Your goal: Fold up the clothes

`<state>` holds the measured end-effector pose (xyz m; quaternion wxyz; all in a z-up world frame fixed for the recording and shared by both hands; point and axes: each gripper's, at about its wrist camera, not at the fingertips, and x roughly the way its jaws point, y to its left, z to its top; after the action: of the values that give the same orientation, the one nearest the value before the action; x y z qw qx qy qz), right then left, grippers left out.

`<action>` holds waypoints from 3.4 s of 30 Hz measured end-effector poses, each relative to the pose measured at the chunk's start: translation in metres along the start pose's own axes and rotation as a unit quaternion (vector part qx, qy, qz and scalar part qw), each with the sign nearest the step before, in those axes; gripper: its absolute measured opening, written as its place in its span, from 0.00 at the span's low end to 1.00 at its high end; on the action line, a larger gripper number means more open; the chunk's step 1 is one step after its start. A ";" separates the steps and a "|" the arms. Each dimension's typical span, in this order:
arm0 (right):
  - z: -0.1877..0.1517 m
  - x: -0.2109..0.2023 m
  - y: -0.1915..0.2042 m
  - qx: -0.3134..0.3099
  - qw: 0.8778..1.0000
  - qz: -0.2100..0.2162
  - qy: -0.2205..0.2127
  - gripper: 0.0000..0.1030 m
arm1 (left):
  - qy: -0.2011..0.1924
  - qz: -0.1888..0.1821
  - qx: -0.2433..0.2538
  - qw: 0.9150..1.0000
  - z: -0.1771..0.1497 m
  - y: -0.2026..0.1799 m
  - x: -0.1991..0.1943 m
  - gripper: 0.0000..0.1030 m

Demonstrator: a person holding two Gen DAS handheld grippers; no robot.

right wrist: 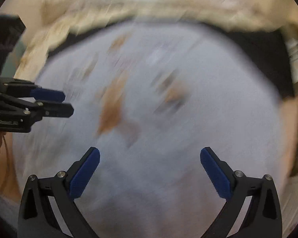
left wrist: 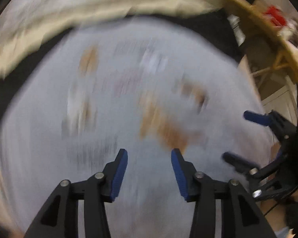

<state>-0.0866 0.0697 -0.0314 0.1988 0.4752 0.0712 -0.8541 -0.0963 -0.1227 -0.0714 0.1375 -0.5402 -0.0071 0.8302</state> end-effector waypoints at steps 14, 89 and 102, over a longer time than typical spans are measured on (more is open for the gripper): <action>0.032 -0.013 -0.274 0.147 0.971 -0.098 -0.159 0.87 | -0.150 -0.101 0.286 0.941 0.268 -0.131 0.103 0.72; 0.005 0.001 -0.123 -0.069 0.996 0.042 -0.043 0.06 | -0.141 -0.075 0.202 0.966 0.138 -0.005 0.059 0.02; -0.011 0.036 -0.106 -0.039 0.996 0.072 0.035 0.22 | -0.082 -0.070 0.170 0.980 0.084 0.036 0.105 0.03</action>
<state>-0.1378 0.1596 -0.0747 0.2754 0.5009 0.0766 -0.8170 -0.2194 -0.1211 -0.1360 0.2839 -0.4375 0.0851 0.8490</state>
